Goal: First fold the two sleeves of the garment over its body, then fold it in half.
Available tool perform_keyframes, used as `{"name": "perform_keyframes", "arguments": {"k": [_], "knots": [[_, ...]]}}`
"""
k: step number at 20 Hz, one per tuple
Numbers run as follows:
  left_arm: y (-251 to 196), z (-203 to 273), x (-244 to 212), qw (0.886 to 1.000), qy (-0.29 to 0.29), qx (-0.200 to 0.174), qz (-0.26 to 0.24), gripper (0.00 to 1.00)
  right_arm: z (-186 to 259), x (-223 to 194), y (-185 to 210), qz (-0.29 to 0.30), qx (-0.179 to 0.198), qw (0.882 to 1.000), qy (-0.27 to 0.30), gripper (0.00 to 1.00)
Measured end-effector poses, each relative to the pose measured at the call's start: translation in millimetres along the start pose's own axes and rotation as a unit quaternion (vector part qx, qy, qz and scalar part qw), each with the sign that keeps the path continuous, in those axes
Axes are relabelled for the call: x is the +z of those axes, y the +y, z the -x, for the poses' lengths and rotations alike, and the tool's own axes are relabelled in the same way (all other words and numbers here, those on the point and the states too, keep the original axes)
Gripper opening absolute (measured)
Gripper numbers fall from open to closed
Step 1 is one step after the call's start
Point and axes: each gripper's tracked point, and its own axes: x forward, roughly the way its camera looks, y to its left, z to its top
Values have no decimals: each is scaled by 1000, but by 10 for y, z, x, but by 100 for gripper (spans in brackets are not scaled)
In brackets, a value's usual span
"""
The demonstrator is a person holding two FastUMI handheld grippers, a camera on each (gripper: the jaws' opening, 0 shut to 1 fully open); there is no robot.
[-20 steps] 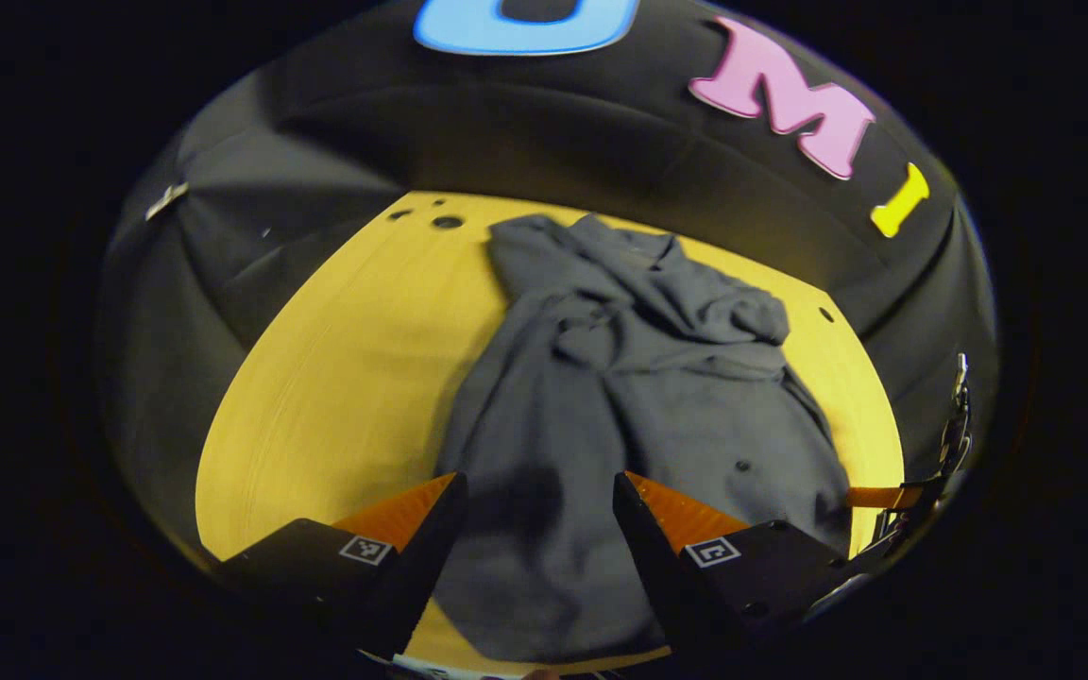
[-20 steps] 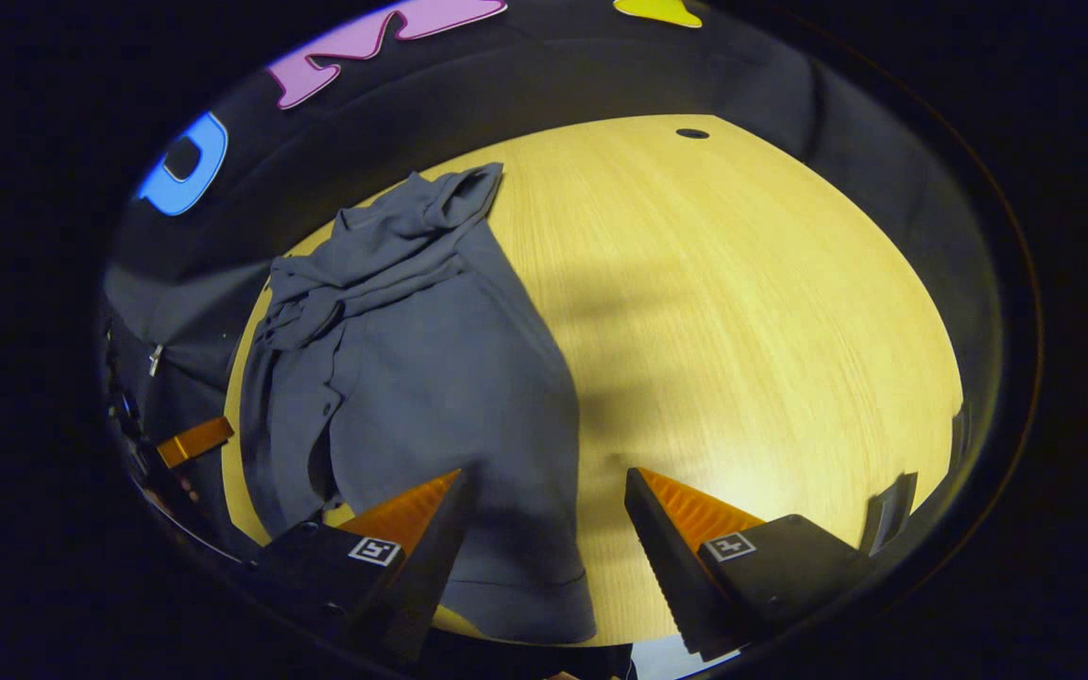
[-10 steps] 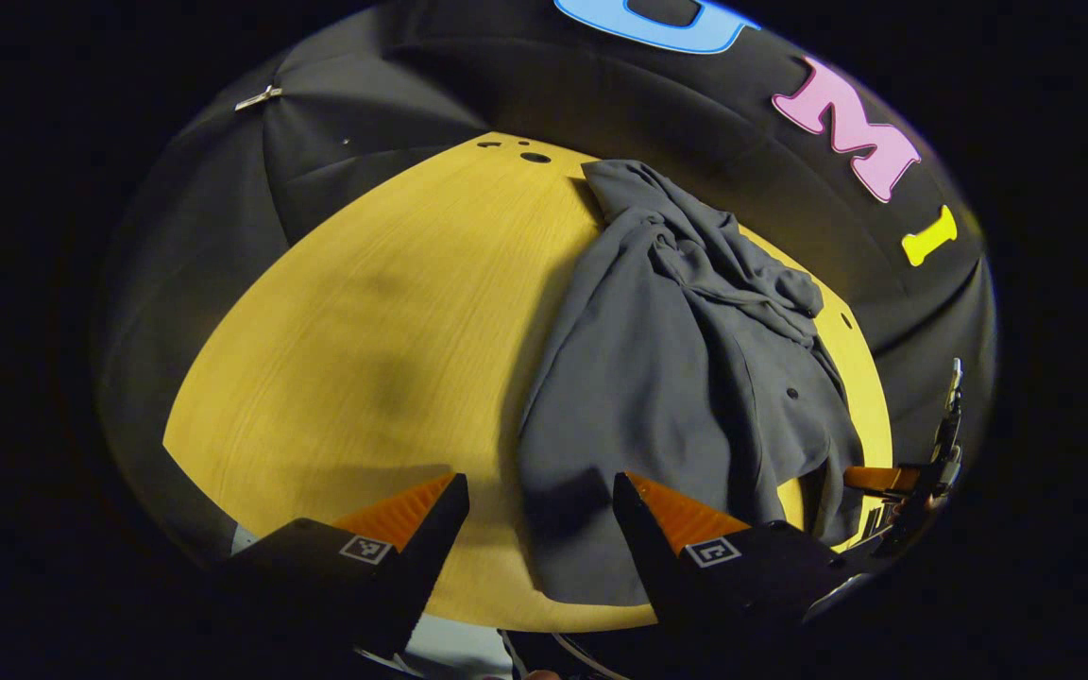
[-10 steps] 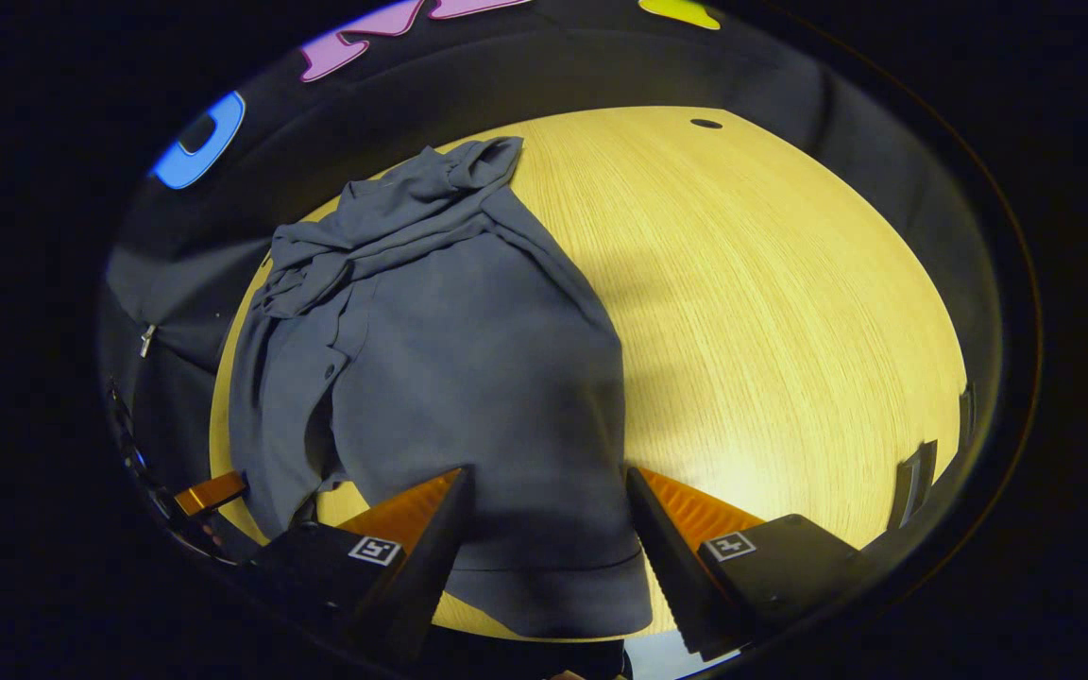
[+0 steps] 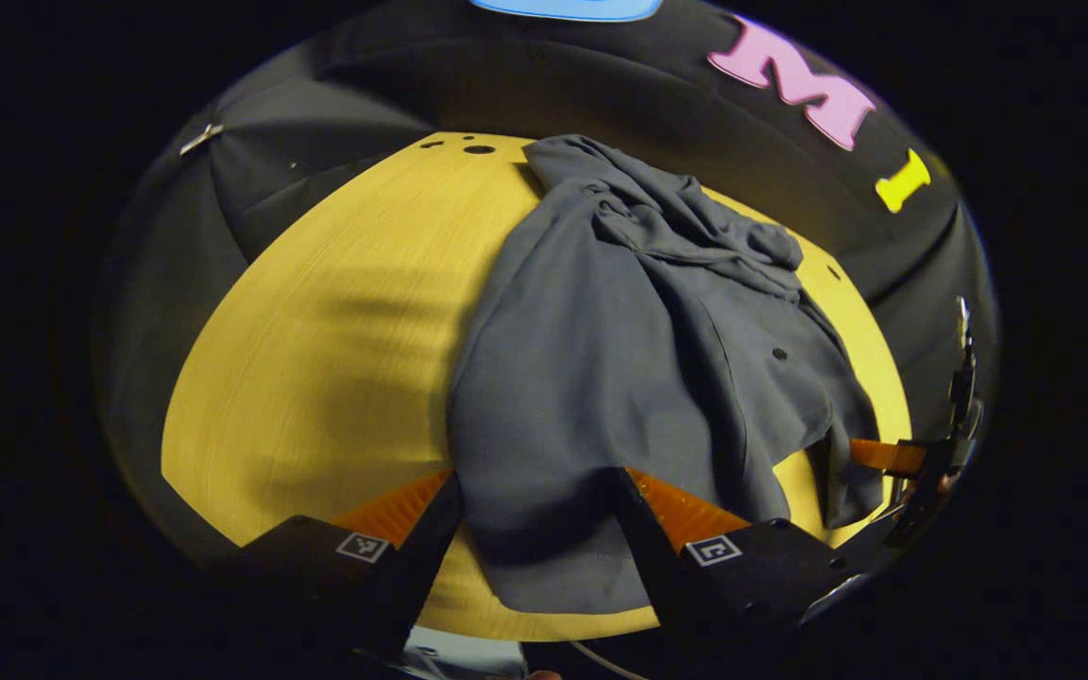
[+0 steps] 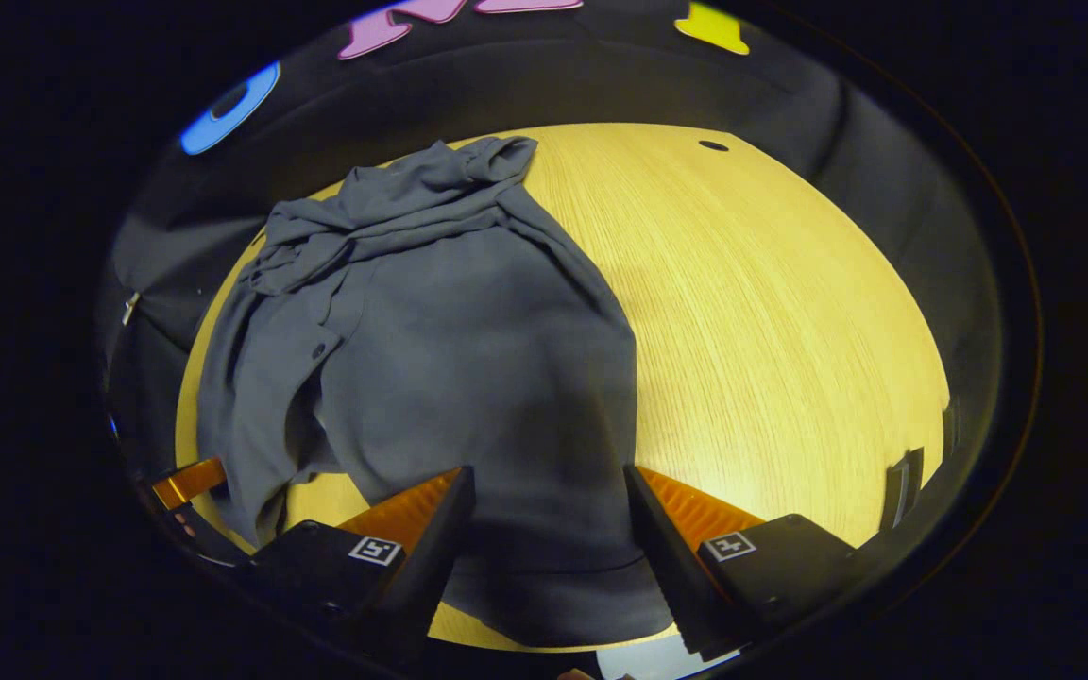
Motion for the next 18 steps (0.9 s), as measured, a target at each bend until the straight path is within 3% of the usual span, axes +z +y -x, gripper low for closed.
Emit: {"name": "perform_keyframes", "arguments": {"k": [3, 7, 8, 10, 11, 12, 13, 14, 17, 18], "knots": [[-45, -40, -93, 995, 13, 30, -90, 98, -28, -6, 73, 40, -7, 999, 1, 99], [-281, -65, -112, 992, -1, 4, -127, 89, -45, 7, 219, 29, 0, 1000, 9, 74], [-323, -69, -92, 992, -6, 1, -128, 70, -54, 13, 272, 32, 5, 999, 7, 57], [-388, -77, -100, 991, -11, -5, -136, 53, -73, 33, 344, 40, 12, 999, 2, 26], [-433, -81, -96, 990, -13, -10, -139, 45, -87, 21, 366, 45, 15, 999, 4, 21], [-475, -88, -72, 990, -16, -14, -139, 27, -89, 39, 384, 49, 22, 999, 3, 13], [-485, -90, -71, 990, -20, -17, -138, 25, -84, 36, 380, 56, 27, 998, 4, 13], [-504, -99, -44, 990, -25, -22, -135, 15, -130, 42, 399, 61, 34, 998, 5, 7], [-526, -93, -12, 994, -30, -43, -99, 6, -100, 51, 410, 65, 53, 997, -2, 5], [-530, -65, 14, 995, -34, -49, -79, 6, -58, 85, 412, 61, 58, 996, -5, 0]]}}
